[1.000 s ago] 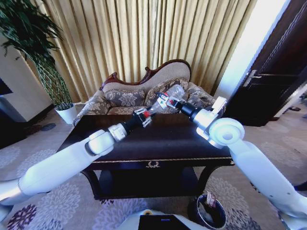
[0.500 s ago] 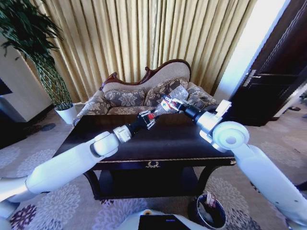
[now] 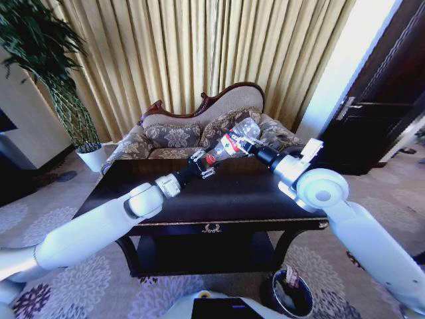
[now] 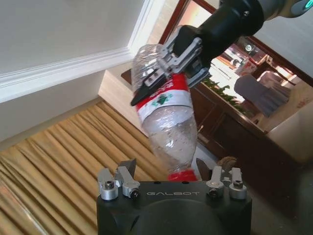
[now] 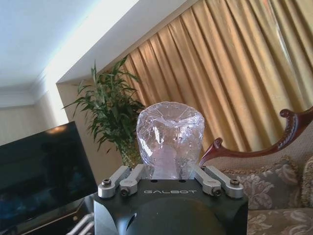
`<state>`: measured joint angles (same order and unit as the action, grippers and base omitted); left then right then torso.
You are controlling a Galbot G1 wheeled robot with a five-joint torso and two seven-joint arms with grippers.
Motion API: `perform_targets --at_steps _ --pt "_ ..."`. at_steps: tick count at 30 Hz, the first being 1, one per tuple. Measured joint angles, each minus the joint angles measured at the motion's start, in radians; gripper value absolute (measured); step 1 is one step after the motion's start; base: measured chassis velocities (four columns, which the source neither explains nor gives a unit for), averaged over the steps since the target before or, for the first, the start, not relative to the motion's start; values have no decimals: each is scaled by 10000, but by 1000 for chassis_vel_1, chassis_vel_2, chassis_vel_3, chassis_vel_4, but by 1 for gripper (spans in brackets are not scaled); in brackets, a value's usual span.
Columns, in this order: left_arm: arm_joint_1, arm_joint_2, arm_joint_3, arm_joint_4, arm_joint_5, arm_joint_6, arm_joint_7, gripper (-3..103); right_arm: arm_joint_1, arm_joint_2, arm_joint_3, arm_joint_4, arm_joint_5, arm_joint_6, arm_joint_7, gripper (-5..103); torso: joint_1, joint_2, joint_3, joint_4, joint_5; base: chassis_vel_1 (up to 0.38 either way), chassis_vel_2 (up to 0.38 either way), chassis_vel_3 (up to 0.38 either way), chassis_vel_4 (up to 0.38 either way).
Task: Move to the front of the table and place the trash on the table into the trash bin.
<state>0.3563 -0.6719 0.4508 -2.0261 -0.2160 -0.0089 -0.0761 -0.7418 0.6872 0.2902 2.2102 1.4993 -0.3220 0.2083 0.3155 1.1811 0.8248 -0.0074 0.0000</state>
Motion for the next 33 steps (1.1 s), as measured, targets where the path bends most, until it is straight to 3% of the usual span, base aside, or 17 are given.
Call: perform_targets --at_steps 4,7,8,11,12,14,15,16,17,19,20,22,23,25,26,28,33 --pt "334 110 -628 9 -212 -14 -77 81 -174 -98 270 -154 -279 5 116 24 0 0 0 0 -3 0 0 0 0" --pt "1038 424 -1932 0 -881 19 -112 91 -716 -240 654 -395 -1570 49 336 24 1 0 0 -3 2 0 0 0 0" --pt "1038 424 -1932 0 -881 19 -112 91 -716 -240 654 -395 -1570 49 336 24 1 0 0 -3 2 0 0 0 0" --pt "2824 872 -4447 -422 -2569 800 -433 100 -1591 -426 930 -505 -4141 110 589 24 0 -1 0 1 1 0 0 0 0" --pt "2824 872 -4447 -422 -2569 800 -433 100 -1591 -426 930 -505 -4141 110 589 24 0 -1 0 1 1 0 0 0 0" --pt "4361 986 -6288 -867 -4102 1480 -1333 100 -2236 -487 1143 -454 -5179 61 859 24 0 1 0 2 -2 0 0 0 0" --pt "4361 986 -6288 -867 -4102 1480 -1333 100 -2236 -487 1143 -454 -5179 61 859 24 0 1 0 2 -2 0 0 0 0" --pt "5039 892 -7289 -1031 -4706 1708 -1623 100 -2601 -477 1320 -376 -5443 19 943 24 1 0 -1 3 -2 0 0 0 0" --pt "5039 892 -7289 -1031 -4706 1708 -1623 100 -2601 -477 1320 -376 -5443 19 943 24 1 0 -1 3 -2 0 0 0 0" --pt "6330 505 -9302 -1389 -5738 2279 -2260 100 -3498 -356 1790 -85 -5658 -116 1087 24 0 0 -1 -2 4 0 0 0 0" --pt "6330 505 -9302 -1389 -5738 2279 -2260 100 -3498 -356 1790 -85 -5658 -116 1087 24 0 0 -1 -2 4 0 0 0 0" --pt "7677 -77 -11237 -1698 -6567 3099 -2573 100 -4303 -232 2380 242 -5762 -201 1320 24 0 0 -1 -1 -2 0 0 0 0" --pt "7677 -77 -11237 -1698 -6567 3099 -2573 100 -4303 -232 2380 242 -5762 -201 1320 24 0 0 -1 -1 -2 0 0 0 0" --pt "8836 -682 -12892 -1938 -7008 3662 -2709 100 -5053 -99 3089 547 -5972 -227 1376 24 -1 1 -2 3 -1 0 0 0 0" --pt "8836 -682 -12892 -1938 -7008 3662 -2709 100 -5053 -99 3089 547 -5972 -227 1376 24 -1 1 -2 3 -1 0 0 0 0" --pt "9706 -1230 -13951 -2130 -7298 3837 -2695 100 -5744 113 3736 932 -6126 -229 1377 24 -1 1 -2 2 0 0 0 0 0" --pt "10417 -1826 -14697 -2490 -7545 4018 -2435 100 -6721 492 4487 1430 -6316 -219 1334 24 0 1 -2 -2 0 0 0 0 0"
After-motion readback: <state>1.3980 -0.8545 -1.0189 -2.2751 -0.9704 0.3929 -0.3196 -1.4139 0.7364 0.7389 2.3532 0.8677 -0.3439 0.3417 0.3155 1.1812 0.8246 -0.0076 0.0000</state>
